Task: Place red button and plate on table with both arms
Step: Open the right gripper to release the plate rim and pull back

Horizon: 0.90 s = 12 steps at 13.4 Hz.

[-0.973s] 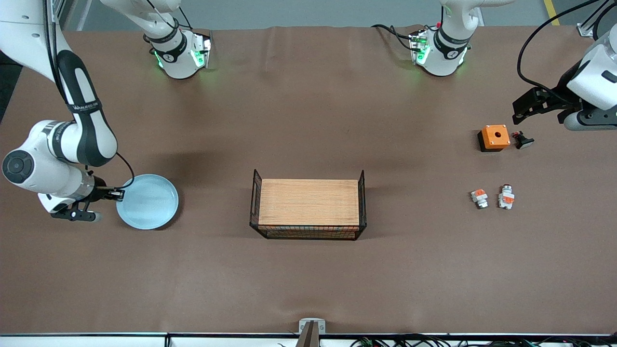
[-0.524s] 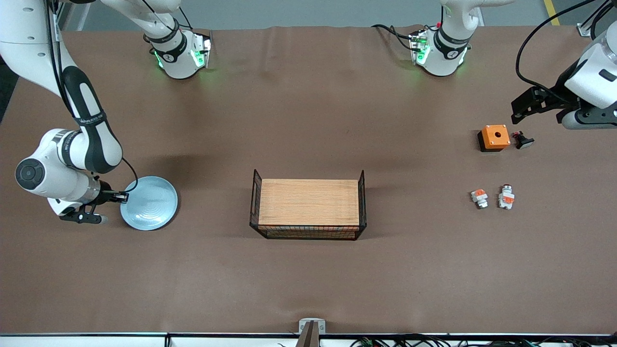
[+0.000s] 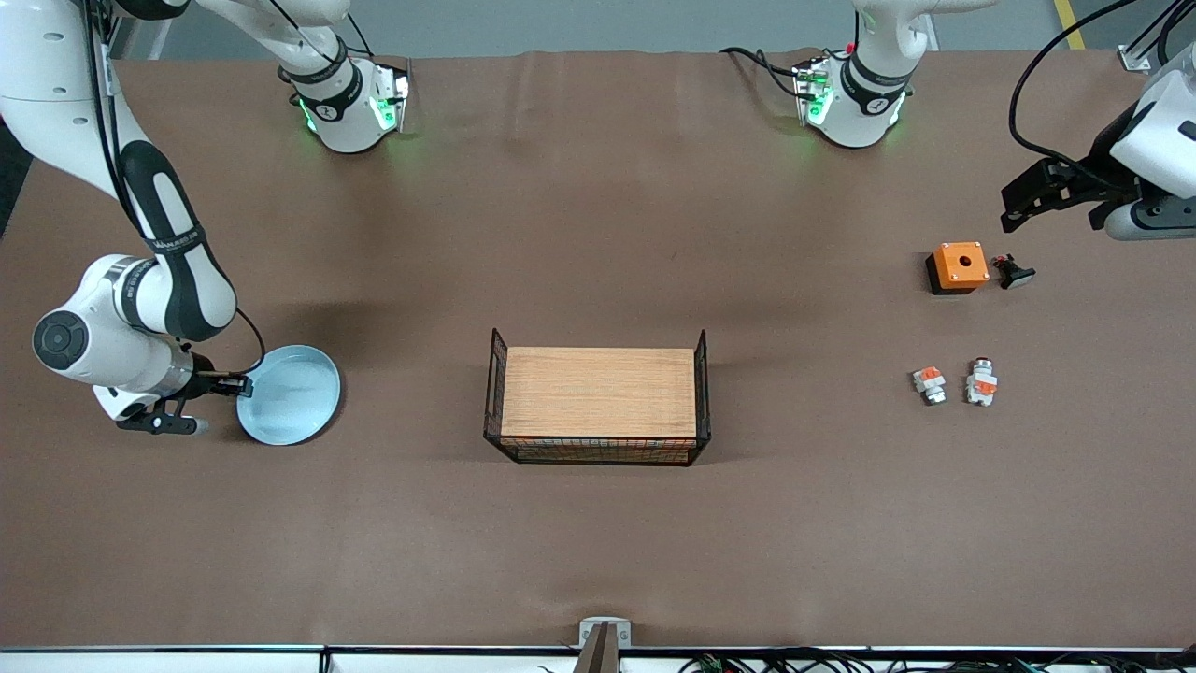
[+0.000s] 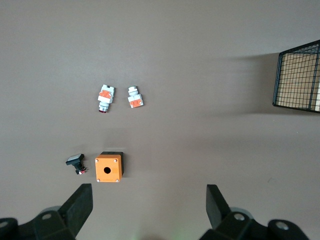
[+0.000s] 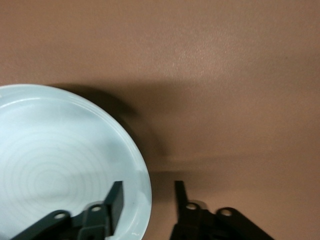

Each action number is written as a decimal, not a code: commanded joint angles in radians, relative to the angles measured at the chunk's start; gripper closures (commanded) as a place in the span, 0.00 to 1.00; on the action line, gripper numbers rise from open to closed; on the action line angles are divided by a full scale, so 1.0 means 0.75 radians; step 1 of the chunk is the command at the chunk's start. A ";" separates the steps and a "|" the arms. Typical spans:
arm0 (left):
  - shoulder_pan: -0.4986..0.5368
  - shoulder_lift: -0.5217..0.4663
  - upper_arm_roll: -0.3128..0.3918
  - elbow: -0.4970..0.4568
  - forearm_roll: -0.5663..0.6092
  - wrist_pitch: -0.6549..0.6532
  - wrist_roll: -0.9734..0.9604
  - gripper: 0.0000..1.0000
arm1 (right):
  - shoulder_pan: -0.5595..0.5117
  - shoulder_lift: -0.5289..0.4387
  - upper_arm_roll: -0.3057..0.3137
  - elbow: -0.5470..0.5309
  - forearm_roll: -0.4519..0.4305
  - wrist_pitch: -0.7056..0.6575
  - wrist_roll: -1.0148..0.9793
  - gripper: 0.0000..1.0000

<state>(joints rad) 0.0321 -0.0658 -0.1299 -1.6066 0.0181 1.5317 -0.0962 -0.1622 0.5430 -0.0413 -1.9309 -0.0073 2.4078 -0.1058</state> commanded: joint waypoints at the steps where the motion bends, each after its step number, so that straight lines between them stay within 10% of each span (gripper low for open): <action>1: 0.021 -0.035 0.004 -0.014 0.005 -0.013 0.018 0.00 | -0.019 -0.026 0.030 0.030 0.001 -0.030 0.002 0.01; 12: 0.023 -0.031 -0.007 -0.016 0.007 0.015 0.010 0.00 | 0.140 -0.476 0.035 0.161 0.087 -0.645 0.194 0.01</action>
<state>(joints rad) 0.0439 -0.0714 -0.1300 -1.6069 0.0181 1.5372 -0.0962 -0.0711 0.2373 -0.0135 -1.8363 0.0436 2.0125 0.0018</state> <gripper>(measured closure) 0.000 0.009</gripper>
